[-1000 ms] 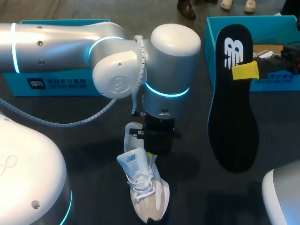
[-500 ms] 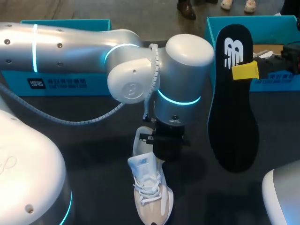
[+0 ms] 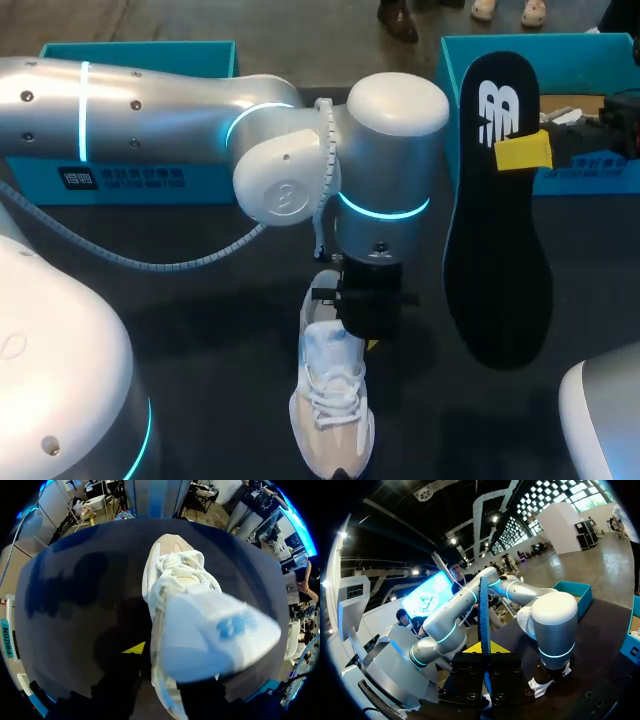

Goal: Take the shoe out of the shoebox, open the shoe tongue, remove and reinsert the insole, then place the shoe into the shoebox

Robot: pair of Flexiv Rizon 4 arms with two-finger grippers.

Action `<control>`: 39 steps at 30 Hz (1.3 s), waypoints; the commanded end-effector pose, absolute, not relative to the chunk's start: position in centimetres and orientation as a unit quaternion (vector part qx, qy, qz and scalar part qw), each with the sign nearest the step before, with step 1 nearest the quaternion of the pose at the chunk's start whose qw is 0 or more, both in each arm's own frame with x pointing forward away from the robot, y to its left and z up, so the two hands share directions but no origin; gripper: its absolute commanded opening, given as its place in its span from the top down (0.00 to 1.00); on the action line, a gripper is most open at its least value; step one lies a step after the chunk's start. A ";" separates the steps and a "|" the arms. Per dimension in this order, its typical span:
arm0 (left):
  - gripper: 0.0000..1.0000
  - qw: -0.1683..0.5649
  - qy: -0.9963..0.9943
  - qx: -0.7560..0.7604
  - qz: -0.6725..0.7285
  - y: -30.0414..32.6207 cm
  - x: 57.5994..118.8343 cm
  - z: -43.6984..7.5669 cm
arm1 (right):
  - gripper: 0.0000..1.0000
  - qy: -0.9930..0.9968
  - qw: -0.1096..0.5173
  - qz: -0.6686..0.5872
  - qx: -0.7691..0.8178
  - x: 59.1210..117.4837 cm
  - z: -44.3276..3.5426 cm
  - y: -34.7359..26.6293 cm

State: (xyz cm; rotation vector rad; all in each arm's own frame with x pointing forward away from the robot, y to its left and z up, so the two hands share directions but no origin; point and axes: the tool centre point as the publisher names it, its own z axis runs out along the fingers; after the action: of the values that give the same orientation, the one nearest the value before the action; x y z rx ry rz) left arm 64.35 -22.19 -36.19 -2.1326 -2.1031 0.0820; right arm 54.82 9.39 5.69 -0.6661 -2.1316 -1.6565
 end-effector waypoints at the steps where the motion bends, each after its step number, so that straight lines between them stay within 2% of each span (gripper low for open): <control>1: 0.00 0.049 -0.701 -0.710 0.049 -21.5 64.4 -35.6 | 1.00 -0.756 0.181 -0.583 -0.236 55.1 5.9 9.6; 11: 0.00 -0.060 -0.711 -0.682 0.161 -22.5 66.3 -30.6 | 1.00 -0.756 0.181 -0.583 -0.236 55.1 5.9 9.6; 18: 0.00 -0.159 -0.704 -0.638 0.271 -22.3 68.5 -25.2 | 1.00 -0.756 0.181 -0.583 -0.236 55.1 5.9 9.6; 29: 0.00 -0.306 -0.642 -0.553 0.435 -21.1 70.4 -20.0 | 1.00 -0.756 0.181 -0.583 -0.236 55.1 5.9 9.6; 34: 0.00 -0.360 -0.612 -0.513 0.482 -20.6 70.8 -18.5 | 1.00 -0.756 0.181 -0.583 -0.236 55.1 5.9 9.6; 39: 0.00 -0.383 -0.591 -0.488 0.515 -20.5 70.9 -17.3 | 1.00 -0.756 0.181 -0.583 -0.236 55.1 5.9 9.6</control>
State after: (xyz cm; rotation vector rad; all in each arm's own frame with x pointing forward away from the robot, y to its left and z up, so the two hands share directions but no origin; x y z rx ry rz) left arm 71.34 -21.63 -17.27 -2.2155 -2.4554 1.2244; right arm 54.80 9.39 5.61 -0.6664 -2.1303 -1.6584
